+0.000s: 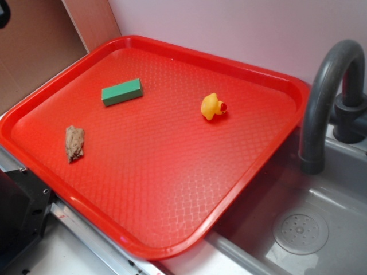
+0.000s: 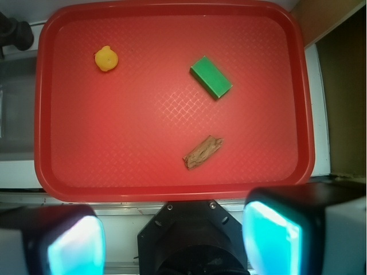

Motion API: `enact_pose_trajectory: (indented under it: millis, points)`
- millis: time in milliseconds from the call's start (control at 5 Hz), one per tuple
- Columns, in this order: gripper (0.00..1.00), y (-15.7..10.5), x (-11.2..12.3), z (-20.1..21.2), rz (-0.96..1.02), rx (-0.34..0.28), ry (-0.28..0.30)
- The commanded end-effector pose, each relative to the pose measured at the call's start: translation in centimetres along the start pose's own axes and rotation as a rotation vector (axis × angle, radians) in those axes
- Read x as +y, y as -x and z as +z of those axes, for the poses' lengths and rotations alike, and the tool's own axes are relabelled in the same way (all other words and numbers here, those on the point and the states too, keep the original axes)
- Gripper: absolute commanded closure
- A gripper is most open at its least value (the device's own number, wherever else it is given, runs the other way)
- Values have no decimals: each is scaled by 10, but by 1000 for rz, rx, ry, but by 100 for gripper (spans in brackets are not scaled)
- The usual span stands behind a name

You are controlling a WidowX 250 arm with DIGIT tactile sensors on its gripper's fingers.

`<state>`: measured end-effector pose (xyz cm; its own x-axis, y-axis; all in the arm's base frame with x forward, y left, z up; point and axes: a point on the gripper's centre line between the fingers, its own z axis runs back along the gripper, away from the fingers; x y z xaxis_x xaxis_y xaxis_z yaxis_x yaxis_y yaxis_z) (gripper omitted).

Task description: Grab the yellow duck.

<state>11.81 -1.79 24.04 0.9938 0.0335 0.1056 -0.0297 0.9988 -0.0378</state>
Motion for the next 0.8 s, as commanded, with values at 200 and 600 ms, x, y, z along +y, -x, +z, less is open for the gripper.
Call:
enact_pose_trajectory:
  millis: [200, 600]
  points:
    - [0, -22, -16, -15, -193, -31, -7]
    - [0, -66, -51, -59, -505, -117, -38]
